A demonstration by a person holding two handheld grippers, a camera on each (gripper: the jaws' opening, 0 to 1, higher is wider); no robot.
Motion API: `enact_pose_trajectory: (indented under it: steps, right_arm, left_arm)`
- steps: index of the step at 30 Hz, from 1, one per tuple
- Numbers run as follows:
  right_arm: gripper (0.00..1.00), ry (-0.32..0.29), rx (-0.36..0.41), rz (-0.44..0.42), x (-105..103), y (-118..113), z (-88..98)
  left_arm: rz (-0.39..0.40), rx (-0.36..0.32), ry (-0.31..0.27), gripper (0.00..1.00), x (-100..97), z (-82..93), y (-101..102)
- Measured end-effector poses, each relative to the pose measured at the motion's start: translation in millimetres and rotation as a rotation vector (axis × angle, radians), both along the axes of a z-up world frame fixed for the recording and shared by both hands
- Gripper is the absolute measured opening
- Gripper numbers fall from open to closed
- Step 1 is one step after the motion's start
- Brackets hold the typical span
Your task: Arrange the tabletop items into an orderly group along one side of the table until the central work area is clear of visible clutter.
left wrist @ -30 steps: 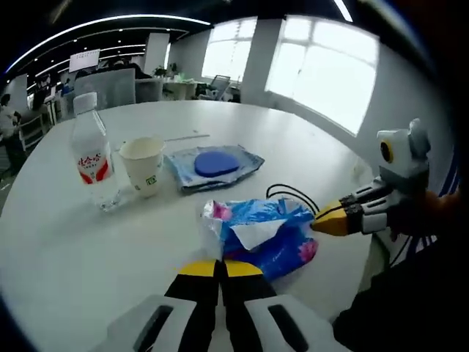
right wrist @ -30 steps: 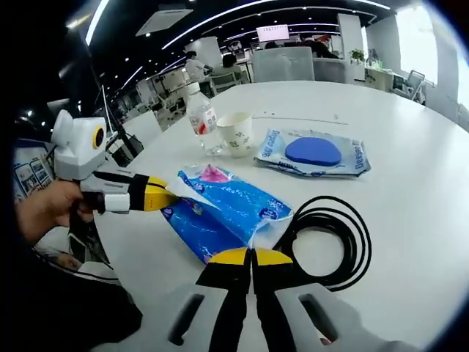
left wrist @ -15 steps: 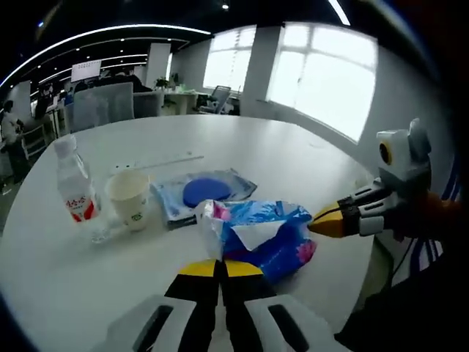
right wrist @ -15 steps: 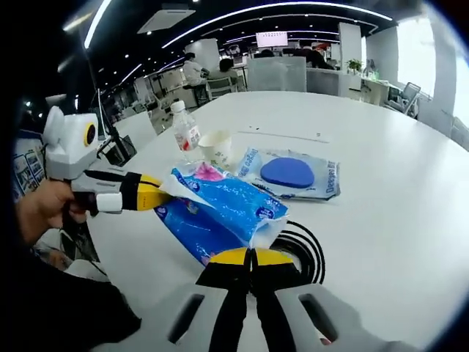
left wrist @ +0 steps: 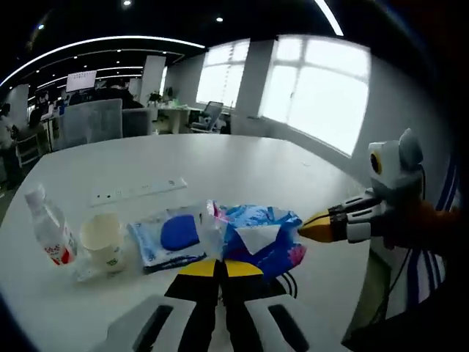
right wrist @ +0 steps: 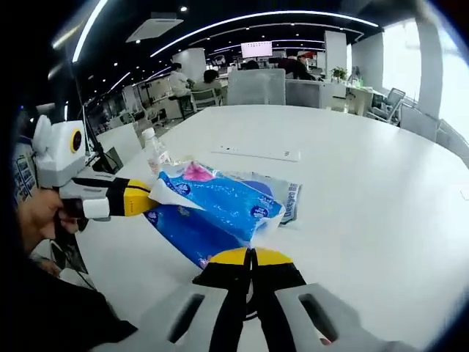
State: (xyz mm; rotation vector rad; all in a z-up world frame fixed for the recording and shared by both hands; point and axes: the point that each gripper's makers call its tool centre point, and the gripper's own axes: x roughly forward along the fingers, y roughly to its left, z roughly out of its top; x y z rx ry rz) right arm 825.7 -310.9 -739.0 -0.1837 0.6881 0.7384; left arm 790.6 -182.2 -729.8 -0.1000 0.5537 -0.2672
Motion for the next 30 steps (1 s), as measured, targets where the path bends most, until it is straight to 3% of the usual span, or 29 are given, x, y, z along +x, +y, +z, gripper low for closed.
enact_pose_trajectory:
  steps: [9,16,23,30]
  right_arm:
    - [0.0,-0.056,-0.037,-0.018,39.3,-23.6,16.3]
    - [0.0,-0.08,-0.029,-0.045,64.7,-38.2,24.5]
    - [0.0,-0.114,-0.046,-0.072,82.9,-52.6,18.3]
    - [0.0,-0.16,-0.068,-0.102,96.2,-66.5,9.3]
  left_arm:
    - [-0.033,0.011,-0.035,0.0,35.3,13.1,-25.9]
    - [-0.081,0.007,-0.035,0.0,51.4,17.7,-41.3]
    - [-0.106,-0.02,-0.043,0.0,68.4,11.6,-56.2]
    - [-0.133,-0.002,-0.074,0.0,85.5,0.2,-69.6]
